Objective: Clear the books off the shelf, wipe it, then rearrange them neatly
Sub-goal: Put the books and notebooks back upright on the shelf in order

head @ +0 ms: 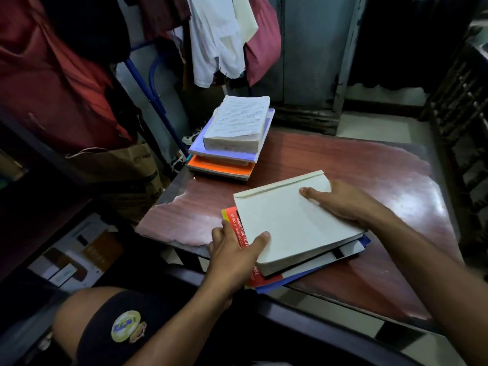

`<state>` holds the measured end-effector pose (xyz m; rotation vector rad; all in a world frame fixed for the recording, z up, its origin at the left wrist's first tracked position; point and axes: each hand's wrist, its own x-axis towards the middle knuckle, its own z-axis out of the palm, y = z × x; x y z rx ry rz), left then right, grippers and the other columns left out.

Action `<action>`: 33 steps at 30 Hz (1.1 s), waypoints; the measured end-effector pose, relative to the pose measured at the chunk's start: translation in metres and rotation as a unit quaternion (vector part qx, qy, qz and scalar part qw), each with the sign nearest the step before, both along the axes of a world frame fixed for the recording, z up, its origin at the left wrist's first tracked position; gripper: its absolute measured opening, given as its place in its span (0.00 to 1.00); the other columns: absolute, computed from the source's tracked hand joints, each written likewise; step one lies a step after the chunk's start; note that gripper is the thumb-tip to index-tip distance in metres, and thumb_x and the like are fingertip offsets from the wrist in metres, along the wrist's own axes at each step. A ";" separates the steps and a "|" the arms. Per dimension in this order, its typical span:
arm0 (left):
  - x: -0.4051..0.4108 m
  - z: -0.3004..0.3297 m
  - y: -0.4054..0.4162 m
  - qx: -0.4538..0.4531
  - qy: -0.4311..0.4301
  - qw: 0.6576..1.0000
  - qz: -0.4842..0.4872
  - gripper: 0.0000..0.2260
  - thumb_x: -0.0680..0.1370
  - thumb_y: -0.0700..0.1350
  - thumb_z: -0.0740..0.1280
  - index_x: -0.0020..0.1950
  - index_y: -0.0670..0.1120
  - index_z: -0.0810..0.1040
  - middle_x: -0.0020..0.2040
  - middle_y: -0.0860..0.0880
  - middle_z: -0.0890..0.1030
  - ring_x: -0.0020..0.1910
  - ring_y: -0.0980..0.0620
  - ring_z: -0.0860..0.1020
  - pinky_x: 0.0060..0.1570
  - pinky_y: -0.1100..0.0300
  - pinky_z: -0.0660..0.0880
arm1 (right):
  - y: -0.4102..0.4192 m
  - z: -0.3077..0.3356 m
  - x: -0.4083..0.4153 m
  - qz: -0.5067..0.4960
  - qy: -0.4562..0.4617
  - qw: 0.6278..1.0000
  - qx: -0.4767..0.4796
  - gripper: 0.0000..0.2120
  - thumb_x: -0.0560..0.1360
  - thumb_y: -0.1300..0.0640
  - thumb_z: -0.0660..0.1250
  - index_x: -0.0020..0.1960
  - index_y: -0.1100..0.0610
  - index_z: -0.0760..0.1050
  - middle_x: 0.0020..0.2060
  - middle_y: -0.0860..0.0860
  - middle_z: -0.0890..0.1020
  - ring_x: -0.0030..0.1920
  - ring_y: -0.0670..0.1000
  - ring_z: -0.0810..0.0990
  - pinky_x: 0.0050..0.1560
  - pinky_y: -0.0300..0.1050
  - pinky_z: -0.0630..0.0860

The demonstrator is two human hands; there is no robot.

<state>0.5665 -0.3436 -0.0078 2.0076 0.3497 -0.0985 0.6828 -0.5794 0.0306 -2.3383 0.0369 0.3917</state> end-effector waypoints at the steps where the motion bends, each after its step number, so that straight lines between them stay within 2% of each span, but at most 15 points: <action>1: -0.002 0.000 -0.002 -0.020 -0.008 1.000 0.009 0.20 0.75 0.62 0.71 0.64 0.61 0.69 0.57 0.58 0.67 0.64 0.52 0.70 0.66 0.46 0.74 | 0.000 0.000 0.000 -0.002 0.000 1.000 0.006 0.20 0.76 0.33 0.65 0.54 0.49 0.78 0.44 0.46 0.84 0.42 0.48 0.82 0.37 0.42 0.72; 6: -0.004 0.006 -0.004 -0.132 -0.055 0.985 0.093 0.27 0.70 0.56 0.79 0.65 0.61 0.72 0.59 0.60 0.69 0.59 0.56 0.76 0.63 0.48 0.77 | 0.007 -0.002 -0.001 -0.004 -0.024 0.998 0.050 0.17 0.77 0.35 0.66 0.53 0.49 0.78 0.42 0.43 0.82 0.40 0.45 0.81 0.35 0.41 0.71; 9: 0.000 0.009 0.006 -0.160 -0.090 0.972 0.146 0.39 0.60 0.60 0.81 0.68 0.66 0.69 0.64 0.59 0.72 0.61 0.53 0.78 0.62 0.47 0.78 | 0.018 -0.005 0.000 -0.006 -0.028 0.992 0.122 0.17 0.76 0.37 0.69 0.53 0.49 0.81 0.44 0.47 0.87 0.42 0.50 0.85 0.46 0.48 0.82; 12: 0.000 0.021 0.026 -0.177 -0.114 0.962 0.174 0.39 0.54 0.60 0.83 0.60 0.72 0.68 0.67 0.54 0.72 0.62 0.49 0.79 0.59 0.45 0.80 | 0.035 -0.012 0.002 -0.011 -0.029 0.980 0.194 0.15 0.75 0.39 0.71 0.52 0.49 0.83 0.46 0.47 0.88 0.43 0.49 0.87 0.52 0.52 0.83; 14: -0.003 0.032 0.045 -0.205 -0.117 0.953 0.191 0.42 0.56 0.58 0.85 0.64 0.68 0.67 0.68 0.51 0.73 0.59 0.50 0.81 0.55 0.48 0.82 | 0.057 -0.011 0.003 -0.004 -0.027 0.974 0.225 0.12 0.76 0.40 0.71 0.51 0.48 0.83 0.46 0.46 0.88 0.43 0.49 0.87 0.53 0.53 0.83; 15: -0.008 0.039 0.056 -0.226 -0.112 0.946 0.202 0.40 0.61 0.55 0.85 0.67 0.63 0.66 0.66 0.49 0.76 0.55 0.51 0.84 0.50 0.52 0.83 | 0.074 -0.011 0.003 0.015 -0.018 0.972 0.234 0.12 0.76 0.41 0.72 0.52 0.49 0.84 0.46 0.46 0.88 0.45 0.50 0.87 0.54 0.55 0.83; 17: -0.017 0.050 0.076 -0.254 -0.083 0.940 0.212 0.26 0.71 0.46 0.80 0.64 0.51 0.71 0.56 0.47 0.84 0.44 0.54 0.86 0.37 0.59 0.82 | 0.105 -0.011 0.003 0.052 -0.002 0.968 0.246 0.12 0.76 0.45 0.73 0.53 0.51 0.84 0.46 0.48 0.88 0.47 0.53 0.87 0.55 0.59 0.82; 18: -0.026 0.052 0.090 -0.255 -0.075 0.937 0.228 0.20 0.73 0.43 0.78 0.60 0.50 0.74 0.52 0.47 0.86 0.41 0.54 0.86 0.34 0.60 0.81 | 0.126 -0.010 0.002 0.078 0.001 0.967 0.242 0.12 0.75 0.46 0.74 0.53 0.52 0.84 0.46 0.48 0.88 0.47 0.53 0.87 0.55 0.58 0.83; 19: -0.035 0.050 0.105 -0.254 -0.070 0.932 0.249 0.17 0.73 0.42 0.78 0.56 0.50 0.74 0.49 0.48 0.87 0.40 0.53 0.86 0.34 0.60 0.81 | 0.144 -0.012 0.001 0.106 -0.004 0.967 0.231 0.11 0.75 0.46 0.74 0.53 0.51 0.83 0.47 0.48 0.88 0.47 0.51 0.87 0.54 0.55 0.83; 22: -0.074 0.041 0.155 -0.244 -0.073 0.913 0.318 0.26 0.69 0.45 0.82 0.60 0.51 0.72 0.52 0.48 0.86 0.45 0.49 0.87 0.41 0.52 0.84 | 0.209 -0.006 -0.010 0.198 -0.017 0.959 0.203 0.09 0.75 0.46 0.74 0.51 0.50 0.83 0.46 0.46 0.87 0.43 0.42 0.85 0.47 0.41 0.80; 24: -0.103 0.033 0.192 -0.233 -0.093 0.898 0.360 0.32 0.67 0.47 0.83 0.65 0.49 0.71 0.56 0.46 0.85 0.50 0.45 0.86 0.48 0.46 0.84 | 0.265 0.005 -0.020 0.266 -0.028 0.947 0.178 0.09 0.76 0.46 0.74 0.50 0.51 0.83 0.44 0.44 0.87 0.41 0.40 0.84 0.42 0.37 0.78; 27: -0.149 0.027 0.240 -0.229 -0.152 0.855 0.440 0.34 0.66 0.47 0.84 0.67 0.46 0.72 0.59 0.44 0.85 0.54 0.42 0.85 0.53 0.41 0.82 | 0.354 0.026 -0.040 0.358 -0.037 0.920 0.154 0.17 0.73 0.40 0.74 0.52 0.52 0.83 0.44 0.46 0.87 0.43 0.46 0.86 0.48 0.46 0.82; 29: -0.178 0.031 0.272 -0.246 -0.194 0.811 0.494 0.36 0.64 0.51 0.85 0.67 0.46 0.73 0.59 0.43 0.84 0.55 0.41 0.85 0.54 0.39 0.81 | 0.418 0.041 -0.058 0.419 -0.049 0.896 0.141 0.21 0.71 0.35 0.73 0.51 0.52 0.83 0.43 0.45 0.87 0.42 0.47 0.86 0.50 0.51 0.83; 31: -0.205 0.038 0.303 -0.244 -0.256 0.749 0.561 0.35 0.65 0.49 0.85 0.66 0.45 0.73 0.58 0.43 0.85 0.54 0.42 0.85 0.54 0.40 0.82 | 0.481 0.063 -0.081 0.486 -0.095 0.861 0.120 0.23 0.71 0.33 0.72 0.52 0.51 0.81 0.45 0.45 0.86 0.43 0.46 0.85 0.50 0.50 0.83; 33: -0.227 0.046 0.329 -0.226 -0.309 0.674 0.632 0.31 0.68 0.43 0.82 0.66 0.47 0.71 0.56 0.45 0.85 0.52 0.44 0.85 0.52 0.43 0.83 | 0.535 0.088 -0.111 0.546 -0.147 0.819 0.097 0.24 0.73 0.34 0.71 0.59 0.50 0.77 0.53 0.47 0.83 0.49 0.48 0.82 0.51 0.47 0.79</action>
